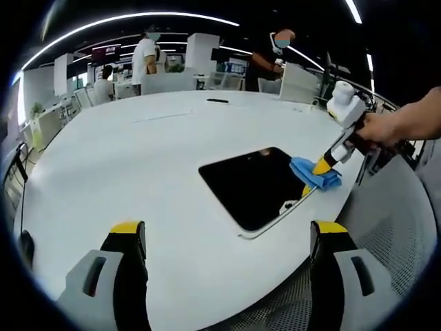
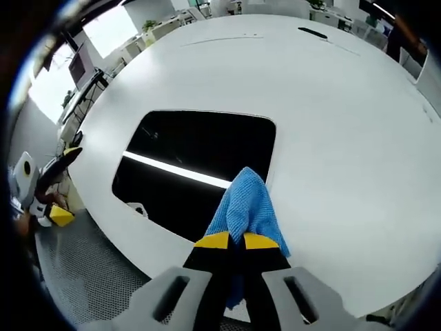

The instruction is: Wipe the mirror surface with the cleaning cloth until all visible marks leave the cleaned area.

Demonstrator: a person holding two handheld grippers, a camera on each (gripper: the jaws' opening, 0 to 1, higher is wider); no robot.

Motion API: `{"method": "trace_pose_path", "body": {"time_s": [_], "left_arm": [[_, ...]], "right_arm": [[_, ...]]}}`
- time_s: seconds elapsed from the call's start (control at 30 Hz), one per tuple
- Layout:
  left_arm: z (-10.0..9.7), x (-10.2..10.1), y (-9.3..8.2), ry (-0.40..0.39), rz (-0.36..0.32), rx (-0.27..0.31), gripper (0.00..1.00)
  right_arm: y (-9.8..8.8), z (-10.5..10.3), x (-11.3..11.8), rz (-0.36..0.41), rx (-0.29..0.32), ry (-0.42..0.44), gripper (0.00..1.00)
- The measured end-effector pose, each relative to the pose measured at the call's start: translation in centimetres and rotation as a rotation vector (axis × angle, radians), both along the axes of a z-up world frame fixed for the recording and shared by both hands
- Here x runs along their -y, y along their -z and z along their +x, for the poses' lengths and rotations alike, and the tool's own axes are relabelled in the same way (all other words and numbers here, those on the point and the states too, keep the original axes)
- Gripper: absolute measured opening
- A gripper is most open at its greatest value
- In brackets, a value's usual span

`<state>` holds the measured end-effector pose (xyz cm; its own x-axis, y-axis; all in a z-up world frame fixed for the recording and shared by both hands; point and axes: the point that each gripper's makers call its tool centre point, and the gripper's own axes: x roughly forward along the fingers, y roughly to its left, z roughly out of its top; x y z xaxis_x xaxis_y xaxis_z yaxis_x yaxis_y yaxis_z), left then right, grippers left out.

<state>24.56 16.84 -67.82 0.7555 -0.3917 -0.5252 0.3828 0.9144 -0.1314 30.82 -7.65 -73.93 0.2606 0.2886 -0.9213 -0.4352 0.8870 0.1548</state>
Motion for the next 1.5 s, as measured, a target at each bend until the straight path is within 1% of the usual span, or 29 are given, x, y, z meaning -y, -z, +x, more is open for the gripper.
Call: {"method": "trace_pose_path", "body": {"time_s": [0.5, 0.67, 0.77, 0.93, 1.33, 1.5], "left_arm": [[0.0, 0.2, 0.2, 0.012, 0.001, -0.009, 0.99], [0.1, 0.3, 0.0, 0.018, -0.001, 0.001, 0.99], [0.0, 0.5, 0.0, 0.028, -0.006, -0.003, 0.99], [0.0, 0.5, 0.0, 0.023, -0.015, -0.007, 0.99], [-0.1, 0.6, 0.0, 0.033, -0.012, -0.003, 0.99], [-0.1, 0.6, 0.0, 0.035, -0.014, -0.002, 0.99]], "right_arm": [[0.0, 3.4, -0.3, -0.015, 0.001, -0.018, 0.00], [0.0, 4.1, -0.4, -0.017, -0.001, -0.021, 0.00], [0.0, 4.7, -0.5, -0.020, -0.003, -0.027, 0.00], [0.0, 5.7, -0.6, -0.023, -0.002, -0.030, 0.00], [0.0, 7.9, -0.9, -0.036, 0.016, -0.036, 0.00], [0.0, 9.0, -1.2, -0.051, 0.016, -0.056, 0.00]]}}
